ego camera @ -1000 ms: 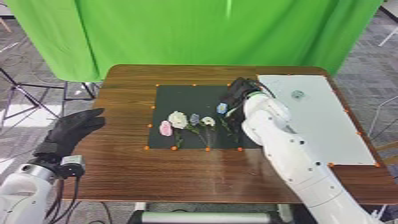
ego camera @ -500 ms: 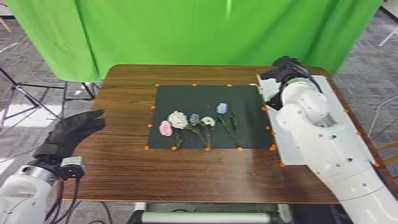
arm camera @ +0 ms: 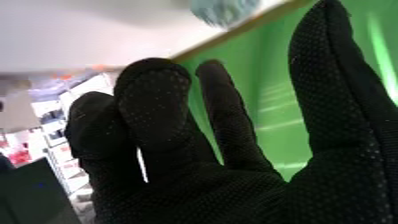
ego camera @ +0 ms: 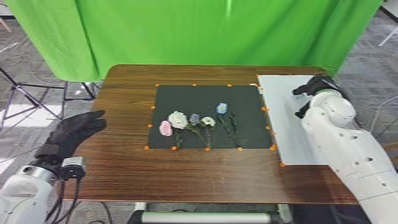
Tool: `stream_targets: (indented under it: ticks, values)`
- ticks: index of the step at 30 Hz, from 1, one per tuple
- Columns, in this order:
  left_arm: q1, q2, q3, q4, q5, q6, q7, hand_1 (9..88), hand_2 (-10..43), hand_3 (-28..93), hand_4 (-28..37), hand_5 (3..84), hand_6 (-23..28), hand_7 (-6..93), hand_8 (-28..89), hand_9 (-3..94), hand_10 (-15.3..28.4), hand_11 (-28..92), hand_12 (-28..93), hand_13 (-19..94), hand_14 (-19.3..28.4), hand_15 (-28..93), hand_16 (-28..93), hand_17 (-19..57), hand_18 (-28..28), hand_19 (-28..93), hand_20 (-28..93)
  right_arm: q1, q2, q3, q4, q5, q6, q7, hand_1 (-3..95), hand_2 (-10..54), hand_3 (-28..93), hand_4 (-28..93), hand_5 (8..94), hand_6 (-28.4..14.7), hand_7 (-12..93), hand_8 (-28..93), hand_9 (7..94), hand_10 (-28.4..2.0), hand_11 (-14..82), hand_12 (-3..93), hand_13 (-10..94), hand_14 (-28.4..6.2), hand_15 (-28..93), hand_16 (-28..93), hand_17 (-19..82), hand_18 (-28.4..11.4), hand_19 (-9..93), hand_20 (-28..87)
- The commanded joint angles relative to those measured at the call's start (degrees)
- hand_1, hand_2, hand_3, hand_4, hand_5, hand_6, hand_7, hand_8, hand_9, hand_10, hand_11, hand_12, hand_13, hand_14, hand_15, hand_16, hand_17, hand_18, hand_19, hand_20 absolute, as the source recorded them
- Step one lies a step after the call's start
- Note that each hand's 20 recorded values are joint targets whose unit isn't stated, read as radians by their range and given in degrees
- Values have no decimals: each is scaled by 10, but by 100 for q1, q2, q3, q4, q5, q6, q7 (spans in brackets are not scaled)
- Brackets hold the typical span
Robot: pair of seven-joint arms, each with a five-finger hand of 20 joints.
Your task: Arrange flowers
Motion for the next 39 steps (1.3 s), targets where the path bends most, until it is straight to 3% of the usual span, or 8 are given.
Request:
stream_targets:
  ticks: [1, 7, 12, 14, 19, 24, 35, 39]
  values:
    - [-74, -67, 99, 60, 4, -47, -21, 281, 42, 616, -199, 440, 21, 133, -77, 439, 140, 207, 119, 342, 184, 159, 7, 7, 139, 121, 136, -57, -168, -101, 150, 113, 227, -83, 365, -95, 602, -172, 439, -40, 100, -39, 437, -194, 53, 201, 786, -62, 671, 252, 520, -184, 932, 500]
    - [-76, -107, 104, 73, 4, -71, -33, 282, 45, 616, -200, 440, 21, 134, -78, 438, 141, 207, 119, 341, 185, 159, 7, 6, 139, 117, 135, -104, -210, -292, 327, 73, 914, -279, 417, -95, 623, -187, 463, -43, 121, -44, 498, -178, 74, 205, 808, -49, 675, 246, 539, -172, 932, 516]
    - [-40, -113, 54, 51, 1, -35, -17, 283, 47, 615, -201, 440, 21, 134, -78, 438, 141, 208, 119, 340, 184, 159, 8, 6, 138, 116, 135, -158, -131, -488, 396, -92, 1756, -405, 510, -95, 629, -208, 594, -6, 190, -42, 698, -136, 163, 197, 871, -25, 657, 254, 595, -157, 932, 553]
    - [-49, -117, 51, 63, 11, -17, -28, 283, 47, 616, -201, 440, 21, 134, -78, 438, 141, 208, 119, 340, 184, 159, 8, 6, 139, 116, 136, -139, -106, -591, 430, -213, 1981, -478, 574, -95, 571, -203, 655, -3, 208, 55, 775, -124, 128, 276, 889, -18, 653, 262, 610, -153, 932, 566]
    - [-48, -140, 63, 57, 13, -34, -36, 283, 47, 616, -201, 441, 20, 135, -78, 438, 142, 209, 119, 340, 184, 159, 8, 5, 139, 117, 135, -178, -19, -653, 257, -236, 2233, -560, 641, -95, 547, -198, 755, 6, 264, 78, 896, -102, 81, 392, 908, -11, 656, 274, 626, -151, 932, 586]
    - [-39, -136, 53, 50, 8, -3, -28, 283, 48, 616, -202, 441, 21, 135, -78, 439, 141, 209, 119, 340, 184, 159, 8, 5, 139, 117, 135, -181, 78, -650, 14, -222, 2524, -636, 652, -95, 554, -204, 782, 0, 278, 71, 914, -94, 113, 420, 913, -7, 661, 280, 636, -148, 932, 592]
    - [-39, -132, 56, 57, 15, -28, -24, 282, 48, 618, -202, 441, 21, 134, -78, 439, 141, 210, 119, 340, 185, 160, 7, 5, 139, 118, 135, -161, 120, -656, -196, -181, 2684, -709, 653, -95, 558, -200, 795, -11, 275, 81, 923, -96, 117, 432, 917, -6, 654, 289, 642, -145, 932, 589]
    - [-60, -124, 60, 61, 20, -36, -53, 282, 48, 618, -202, 442, 22, 133, -77, 439, 141, 209, 118, 339, 185, 161, 7, 5, 139, 118, 135, -210, 113, -413, -402, -25, 1504, -618, 627, -95, 554, -177, 776, -7, 284, 98, 900, -105, 109, 429, 909, -6, 649, 296, 631, -143, 932, 582]
